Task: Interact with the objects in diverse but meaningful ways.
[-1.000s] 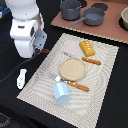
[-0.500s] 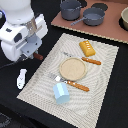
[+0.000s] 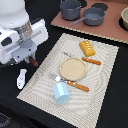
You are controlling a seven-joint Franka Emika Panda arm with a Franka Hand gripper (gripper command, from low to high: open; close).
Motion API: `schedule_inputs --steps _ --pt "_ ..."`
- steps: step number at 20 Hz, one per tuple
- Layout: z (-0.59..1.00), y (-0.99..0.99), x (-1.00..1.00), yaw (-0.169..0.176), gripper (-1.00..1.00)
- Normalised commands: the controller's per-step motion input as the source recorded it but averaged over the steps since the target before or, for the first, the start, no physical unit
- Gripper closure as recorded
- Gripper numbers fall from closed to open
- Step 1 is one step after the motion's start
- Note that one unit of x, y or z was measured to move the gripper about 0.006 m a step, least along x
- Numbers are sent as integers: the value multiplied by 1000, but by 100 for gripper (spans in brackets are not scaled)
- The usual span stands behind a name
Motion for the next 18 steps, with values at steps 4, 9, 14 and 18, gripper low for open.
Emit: schedule_inputs --steps 4,9,14,18 --pt "237 -481 302 -43 100" --pt "116 -529 385 -37 100" --pt "157 -542 513 -57 100" --pt "333 -473 748 -56 100"
